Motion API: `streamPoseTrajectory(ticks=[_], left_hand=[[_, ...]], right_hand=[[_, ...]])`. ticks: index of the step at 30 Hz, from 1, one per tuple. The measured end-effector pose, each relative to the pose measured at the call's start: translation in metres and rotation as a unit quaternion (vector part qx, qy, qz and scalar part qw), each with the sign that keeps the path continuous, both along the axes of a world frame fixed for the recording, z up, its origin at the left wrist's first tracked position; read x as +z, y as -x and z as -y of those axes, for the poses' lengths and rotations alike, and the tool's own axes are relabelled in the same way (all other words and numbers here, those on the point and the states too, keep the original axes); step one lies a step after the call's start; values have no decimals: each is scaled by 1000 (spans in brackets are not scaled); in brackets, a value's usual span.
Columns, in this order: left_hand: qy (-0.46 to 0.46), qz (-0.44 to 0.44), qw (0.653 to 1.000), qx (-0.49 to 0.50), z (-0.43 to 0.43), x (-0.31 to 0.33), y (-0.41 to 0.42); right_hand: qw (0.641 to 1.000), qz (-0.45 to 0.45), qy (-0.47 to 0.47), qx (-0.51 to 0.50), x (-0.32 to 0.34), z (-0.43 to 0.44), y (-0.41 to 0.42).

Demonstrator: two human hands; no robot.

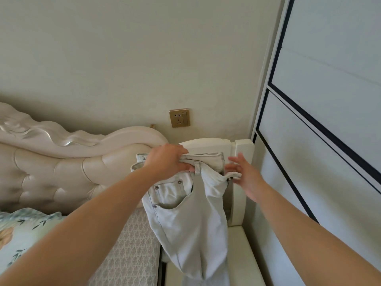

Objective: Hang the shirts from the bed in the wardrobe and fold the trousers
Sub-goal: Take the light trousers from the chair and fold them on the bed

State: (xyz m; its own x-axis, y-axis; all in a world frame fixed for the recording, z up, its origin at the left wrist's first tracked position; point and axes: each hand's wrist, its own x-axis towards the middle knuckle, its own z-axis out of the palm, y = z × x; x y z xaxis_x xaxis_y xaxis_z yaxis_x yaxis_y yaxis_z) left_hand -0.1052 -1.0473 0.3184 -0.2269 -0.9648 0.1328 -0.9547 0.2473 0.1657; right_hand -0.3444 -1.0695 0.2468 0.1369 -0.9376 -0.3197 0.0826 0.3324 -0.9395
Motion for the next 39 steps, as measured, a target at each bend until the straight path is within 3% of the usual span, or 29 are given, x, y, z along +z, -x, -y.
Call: streamPoseTrajectory(ticks=[5,9,13,21,25,29,34,39], left_hand=[[37,-155,987,17,-5,24,-7],[77,-255,964,13,-6,50,-12],[121,-300,946,13,-8,64,-21],[135,-378,915,28,-10,68,-31],[120,-376,918,39,-9,67,-42],[121,-355,923,82,-9,62,-60],[98,-284,946,124,-8,63,-81],[76,-276,949,133,-11,70,-96]], right_hand=[[979,-164,-118,24,-56,-20,3],[970,-195,-147,17,-78,-28,11],[963,-181,-194,37,-88,-36,5],[971,18,-236,-25,-81,-20,-35],[961,138,-233,-47,-80,-15,-43],[960,170,-218,-49,-76,-14,-34],[972,136,-188,-44,-66,-10,-15],[967,212,-134,-38,-50,2,11]])
